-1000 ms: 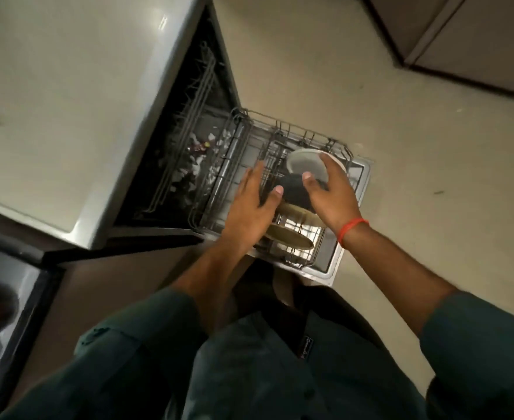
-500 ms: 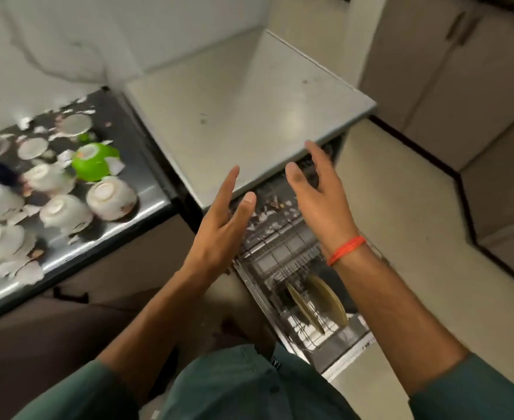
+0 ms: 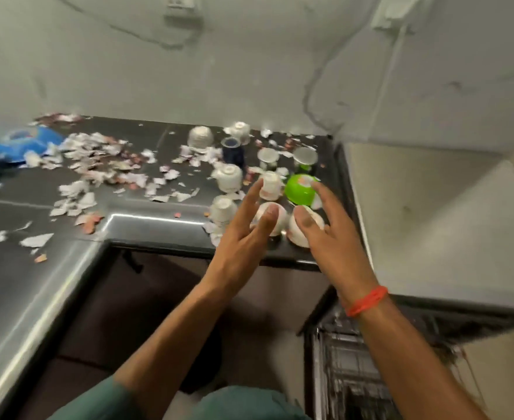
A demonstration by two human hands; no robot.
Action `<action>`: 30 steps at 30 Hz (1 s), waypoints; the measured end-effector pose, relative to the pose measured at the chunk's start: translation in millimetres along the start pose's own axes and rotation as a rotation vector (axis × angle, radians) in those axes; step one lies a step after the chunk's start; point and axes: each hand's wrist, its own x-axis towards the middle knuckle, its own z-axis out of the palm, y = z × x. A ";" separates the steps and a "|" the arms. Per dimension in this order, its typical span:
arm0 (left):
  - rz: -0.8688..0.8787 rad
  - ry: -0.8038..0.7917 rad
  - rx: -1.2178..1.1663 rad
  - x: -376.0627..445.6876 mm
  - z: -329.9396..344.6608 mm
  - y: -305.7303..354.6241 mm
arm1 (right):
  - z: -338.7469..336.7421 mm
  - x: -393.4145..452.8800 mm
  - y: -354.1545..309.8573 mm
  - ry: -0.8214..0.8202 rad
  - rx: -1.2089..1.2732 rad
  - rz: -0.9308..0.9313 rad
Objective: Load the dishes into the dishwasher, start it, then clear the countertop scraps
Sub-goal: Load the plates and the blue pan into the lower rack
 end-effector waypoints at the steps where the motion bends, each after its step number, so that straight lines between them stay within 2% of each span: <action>1: -0.018 0.043 0.012 2.9 -18.6 -4.3 | 18.2 7.7 -3.1 -0.036 -0.012 0.002; 7: -0.124 0.222 0.016 5.1 -106.6 -24.0 | 107.7 38.9 -24.9 -0.241 -0.033 -0.003; 12: -0.209 0.405 -0.006 -6.9 -151.0 -36.0 | 167.5 55.8 -36.8 -0.409 -0.032 -0.023; 21: -0.262 0.662 0.037 -16.1 -174.3 -39.4 | 221.8 82.3 -40.9 -0.658 0.084 -0.061; 30: -0.269 0.930 0.173 -25.0 -185.7 -4.5 | 255.4 98.1 -70.6 -0.845 0.306 -0.136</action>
